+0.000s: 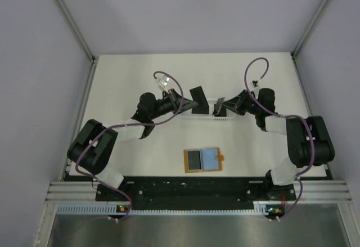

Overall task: Put the credit cards into the card holder
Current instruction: Place the credit card in the storage box, then insert the credit card into the card holder.

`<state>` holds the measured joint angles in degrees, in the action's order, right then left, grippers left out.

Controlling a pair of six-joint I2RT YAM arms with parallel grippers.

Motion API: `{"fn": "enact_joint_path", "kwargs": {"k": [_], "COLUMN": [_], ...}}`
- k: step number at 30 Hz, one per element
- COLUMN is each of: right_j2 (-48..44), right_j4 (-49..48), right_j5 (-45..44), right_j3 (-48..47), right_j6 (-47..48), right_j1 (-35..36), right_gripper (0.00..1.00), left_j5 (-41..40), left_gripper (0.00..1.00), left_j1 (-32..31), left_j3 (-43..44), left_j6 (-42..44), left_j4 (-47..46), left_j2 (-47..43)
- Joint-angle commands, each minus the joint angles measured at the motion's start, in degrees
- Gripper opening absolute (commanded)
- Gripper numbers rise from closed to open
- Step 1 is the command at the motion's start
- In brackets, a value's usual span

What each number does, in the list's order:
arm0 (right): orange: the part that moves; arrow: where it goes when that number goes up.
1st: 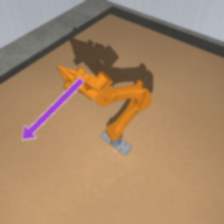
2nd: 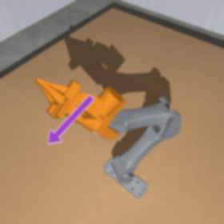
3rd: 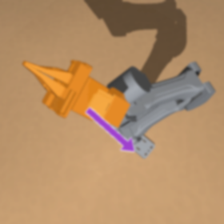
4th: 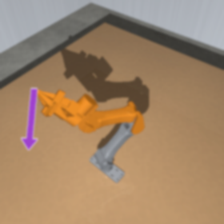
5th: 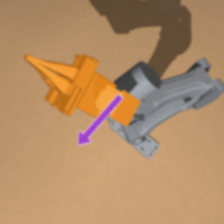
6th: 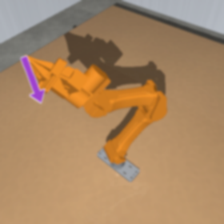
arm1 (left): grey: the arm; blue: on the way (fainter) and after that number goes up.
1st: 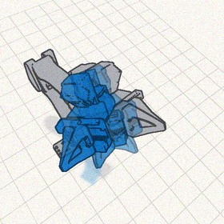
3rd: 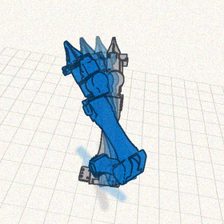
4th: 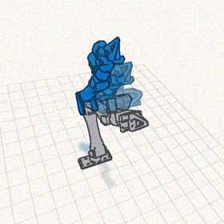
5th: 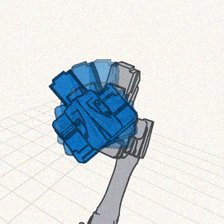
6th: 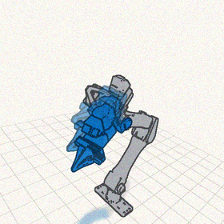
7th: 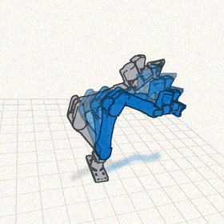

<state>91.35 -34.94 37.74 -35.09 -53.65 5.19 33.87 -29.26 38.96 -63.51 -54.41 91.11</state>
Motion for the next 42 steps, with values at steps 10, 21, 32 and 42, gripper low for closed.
{"fn": "enact_joint_path", "kwargs": {"k": [10,21,32,42], "right_j2": [-15.6,-18.0,-24.0,-28.8], "right_j4": [10.6,-19.4,-11.2,-2.2], "right_j5": [-1.5,20.4,21.0,21.3], "right_j3": [-2.1,4.3,4.7,6.1], "right_j6": [11.3,-8.0,-3.3,2.3], "right_j1": [-0.2,1.3,7.3,7.3], "right_gripper": [0.48,0.55,0.49,0.36], "left_j5": [6.2,8.0,5.3,5.2], "left_gripper": [0.0,0.0,0.0,0.0], "left_j1": [-0.2,-3.9,-8.4,-9.9], "left_j3": [-0.5,-0.1,3.8,4.7], "left_j6": [2.2,4.5,6.9,6.6], "left_j4": [2.1,7.3,13.9,14.1], "left_j2": [-3.7,-8.8,-9.9,-10.4]}}
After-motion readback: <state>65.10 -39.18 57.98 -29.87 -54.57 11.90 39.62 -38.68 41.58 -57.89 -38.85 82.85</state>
